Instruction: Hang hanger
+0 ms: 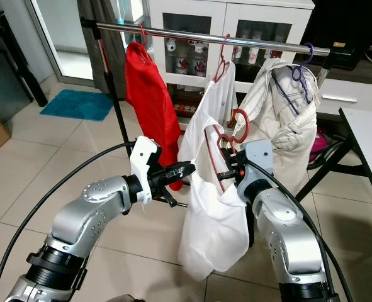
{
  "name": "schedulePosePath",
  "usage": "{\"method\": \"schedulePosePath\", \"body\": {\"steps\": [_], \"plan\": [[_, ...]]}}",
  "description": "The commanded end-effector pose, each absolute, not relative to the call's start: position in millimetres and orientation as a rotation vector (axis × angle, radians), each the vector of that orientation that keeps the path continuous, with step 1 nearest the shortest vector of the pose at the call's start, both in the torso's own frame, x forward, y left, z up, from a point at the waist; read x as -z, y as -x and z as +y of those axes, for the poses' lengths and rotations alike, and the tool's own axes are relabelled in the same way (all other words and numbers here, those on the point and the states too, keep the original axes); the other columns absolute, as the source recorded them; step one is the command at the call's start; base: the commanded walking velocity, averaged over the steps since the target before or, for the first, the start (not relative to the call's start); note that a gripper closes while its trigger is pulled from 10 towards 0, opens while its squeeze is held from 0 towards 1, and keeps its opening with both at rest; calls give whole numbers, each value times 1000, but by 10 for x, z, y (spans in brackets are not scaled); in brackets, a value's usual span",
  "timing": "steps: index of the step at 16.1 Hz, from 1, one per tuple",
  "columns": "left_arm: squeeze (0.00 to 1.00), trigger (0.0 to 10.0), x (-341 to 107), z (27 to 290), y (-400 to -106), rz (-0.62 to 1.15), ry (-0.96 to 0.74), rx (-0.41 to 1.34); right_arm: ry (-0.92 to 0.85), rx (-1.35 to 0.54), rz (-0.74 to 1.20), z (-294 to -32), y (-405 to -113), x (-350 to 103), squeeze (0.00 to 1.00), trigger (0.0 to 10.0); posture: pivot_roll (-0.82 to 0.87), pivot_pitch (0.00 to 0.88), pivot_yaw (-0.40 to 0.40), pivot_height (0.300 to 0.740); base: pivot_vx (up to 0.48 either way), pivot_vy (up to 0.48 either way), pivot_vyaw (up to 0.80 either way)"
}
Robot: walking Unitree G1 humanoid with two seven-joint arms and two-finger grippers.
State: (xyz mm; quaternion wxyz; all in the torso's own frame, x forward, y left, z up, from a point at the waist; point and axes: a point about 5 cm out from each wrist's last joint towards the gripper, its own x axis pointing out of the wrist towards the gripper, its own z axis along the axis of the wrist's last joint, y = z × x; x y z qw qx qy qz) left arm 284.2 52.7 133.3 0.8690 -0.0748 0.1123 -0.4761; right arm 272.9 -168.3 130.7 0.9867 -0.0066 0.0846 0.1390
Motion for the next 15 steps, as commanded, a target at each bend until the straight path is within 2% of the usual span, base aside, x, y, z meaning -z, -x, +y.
{"method": "schedulePosePath", "body": {"steps": [1, 2, 4, 7, 10, 13, 14, 15], "plan": [[231, 10000, -1329, 519, -2849, 234, 95, 1002, 23, -272, 135, -1692, -2758, -1374, 0, 10000, -141, 0, 31, 740, 0, 0, 0], [1000, 10000, -1325, 509, -2842, 235, 119, 1002, 23, -273, 136, -1688, -2759, -1371, 0, 10000, -140, 0, 31, 740, 0, 0, 0], [1000, 10000, -1351, 489, -2826, 228, 170, 1019, 22, -277, 136, -1683, -2764, -1365, 0, 10000, -139, 0, 29, 740, 0, 0, 0], [1000, 10000, -1382, 553, -2875, 198, 160, 965, 25, -288, 138, -1677, -2750, -1359, 0, 10000, -138, 0, 30, 740, 0, 0, 0], [1000, 10000, -1397, 611, -2872, 201, 143, 989, 38, -320, 136, -1709, -2746, -1376, 0, 10000, -138, 0, 37, 740, 0, 0, 0], [1000, 10000, -1523, 1114, -2935, 142, 71, 969, 125, -609, 133, -1769, -2574, -1495, 0, 10000, -147, 0, 54, 740, 0, 0, 0], [1000, 10000, -1542, 1189, -2938, 140, 63, 966, 130, -649, 138, -1774, -2541, -1509, 0, 10000, -143, 0, 44, 740, 0, 0, 0], [1000, 10000, -1576, 1378, -2945, 146, 19, 960, 144, -734, 154, -1781, -2481, -1539, 0, 10000, -145, 0, 44, 740, 0, 0, 0]]}}
